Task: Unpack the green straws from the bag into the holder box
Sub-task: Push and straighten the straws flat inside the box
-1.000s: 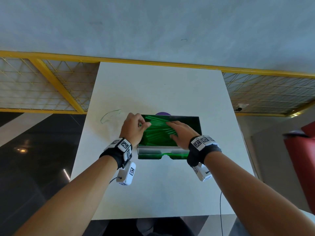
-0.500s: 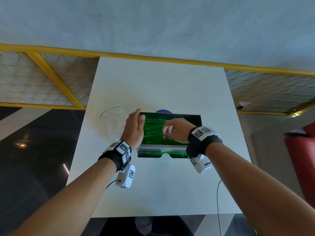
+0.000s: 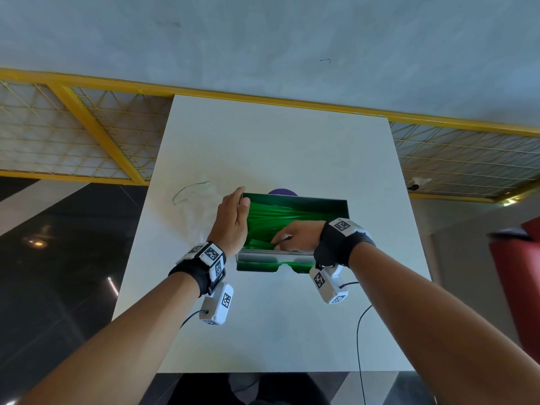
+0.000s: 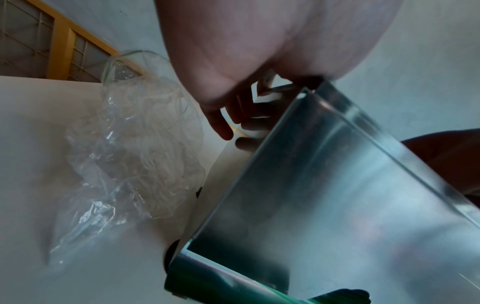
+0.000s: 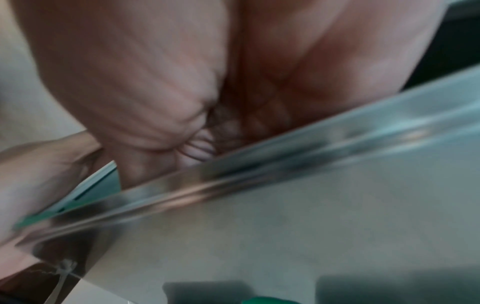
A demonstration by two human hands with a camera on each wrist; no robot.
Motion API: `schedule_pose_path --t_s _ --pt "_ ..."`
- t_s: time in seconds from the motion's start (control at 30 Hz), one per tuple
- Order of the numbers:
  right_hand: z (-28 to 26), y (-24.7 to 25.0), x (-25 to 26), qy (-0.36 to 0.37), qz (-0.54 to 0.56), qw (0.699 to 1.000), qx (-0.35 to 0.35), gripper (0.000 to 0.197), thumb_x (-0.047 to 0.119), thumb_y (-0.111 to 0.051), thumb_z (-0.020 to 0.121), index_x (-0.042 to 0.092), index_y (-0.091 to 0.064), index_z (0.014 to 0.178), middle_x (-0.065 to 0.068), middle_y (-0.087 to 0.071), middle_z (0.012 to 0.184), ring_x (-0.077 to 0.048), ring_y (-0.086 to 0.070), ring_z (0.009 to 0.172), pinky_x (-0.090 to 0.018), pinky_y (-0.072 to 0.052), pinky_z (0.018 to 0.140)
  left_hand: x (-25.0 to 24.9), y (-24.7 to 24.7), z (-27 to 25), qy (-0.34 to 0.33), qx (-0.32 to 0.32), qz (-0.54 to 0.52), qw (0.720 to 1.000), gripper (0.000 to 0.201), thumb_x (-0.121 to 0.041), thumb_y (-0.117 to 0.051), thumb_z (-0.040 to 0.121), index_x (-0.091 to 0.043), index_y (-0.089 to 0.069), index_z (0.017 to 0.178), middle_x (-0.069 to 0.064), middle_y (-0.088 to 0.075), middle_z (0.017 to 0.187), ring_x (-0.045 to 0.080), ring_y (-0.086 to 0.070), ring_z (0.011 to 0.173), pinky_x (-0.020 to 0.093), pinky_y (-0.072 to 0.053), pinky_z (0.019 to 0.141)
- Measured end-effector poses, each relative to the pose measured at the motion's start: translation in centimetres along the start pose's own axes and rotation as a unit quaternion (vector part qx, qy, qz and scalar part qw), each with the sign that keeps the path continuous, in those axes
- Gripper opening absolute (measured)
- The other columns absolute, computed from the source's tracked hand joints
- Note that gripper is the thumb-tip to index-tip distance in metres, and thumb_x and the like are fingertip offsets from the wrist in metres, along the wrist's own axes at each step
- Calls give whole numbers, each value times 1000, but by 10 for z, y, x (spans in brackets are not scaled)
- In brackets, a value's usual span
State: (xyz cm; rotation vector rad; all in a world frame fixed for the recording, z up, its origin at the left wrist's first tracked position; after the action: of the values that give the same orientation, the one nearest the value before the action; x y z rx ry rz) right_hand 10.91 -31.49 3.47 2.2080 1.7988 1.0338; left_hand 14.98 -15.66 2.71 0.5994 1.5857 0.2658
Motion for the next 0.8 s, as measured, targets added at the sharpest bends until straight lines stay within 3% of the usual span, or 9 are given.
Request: schedule_pose_path --t_s 0.1,0.23,0.33,0.43,0.57,0.67,0.73,0.8 --pt "2 -2 -6 -19 9 1000 1 47 33 -57 101 18 -52 145 -3 -53 150 -21 -48 138 -28 -31 113 0 1 0 1 -1 -7 1000 49 -35 -25 108 -14 -35 151 10 -41 153 23 -36 142 30 -28 114" --pt "2 -1 -8 -30 18 999 7 52 36 -58 100 17 -49 147 -3 -53 150 -22 -50 137 -30 -33 113 0 0 0 4 -2 -5 1000 48 -34 -25 108 -14 -35 151 10 -41 153 23 -35 142 25 -25 109" --pt "0 5 -3 -37 -25 999 -11 55 39 -56 100 8 -49 146 -9 -59 140 -28 -53 130 -32 -39 106 2 0 1 5 -2 -11 1000 47 -33 -26 108 -15 -36 150 9 -41 153 22 -35 142 24 -24 109" --pt "0 7 -3 -49 -63 997 -12 64 42 -54 101 8 -38 153 -12 -42 158 -28 -41 144 -34 -31 115 2 1 1 7 -3 -18 1000 46 -33 -26 108 -17 -37 150 7 -43 151 21 -35 142 25 -23 109" --pt "2 4 -3 -49 -75 996 -2 67 45 -51 102 14 -29 157 -9 -31 164 -26 -31 150 -35 -22 121 3 1 2 11 -4 -27 1000 46 -33 -27 108 -17 -37 150 7 -42 151 21 -34 142 25 -23 109" --pt "6 4 2 -47 -65 996 -29 54 38 -51 103 15 -42 151 -11 -45 156 -28 -45 141 -38 -32 117 2 -1 1 13 -3 -31 999 47 -34 -27 107 -18 -36 150 6 -41 152 20 -33 143 26 -23 110" --pt "9 13 5 -34 -35 995 -83 31 32 -53 102 20 -62 129 -11 -66 133 -28 -61 117 -40 -44 105 2 -1 1 15 -3 -29 999 47 -35 -27 107 -19 -36 150 6 -41 152 19 -33 143 26 -23 109" --pt "10 23 8 -19 -48 990 -134 38 40 -56 99 23 -61 133 -9 -65 132 -28 -58 121 -44 -44 106 3 -2 2 12 -4 -20 1000 49 -36 -27 106 -18 -36 150 7 -41 152 20 -33 142 26 -23 109"
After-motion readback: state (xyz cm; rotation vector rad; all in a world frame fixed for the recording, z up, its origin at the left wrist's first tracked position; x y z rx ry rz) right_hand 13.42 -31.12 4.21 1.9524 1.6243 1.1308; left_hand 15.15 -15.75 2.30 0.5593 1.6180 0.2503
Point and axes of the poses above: each hand's wrist, its own z-axis towards the middle knuckle, its own y-axis out of the back of the hand, x = y × z, the point moved 7 cm from there along z, towards the middle knuckle
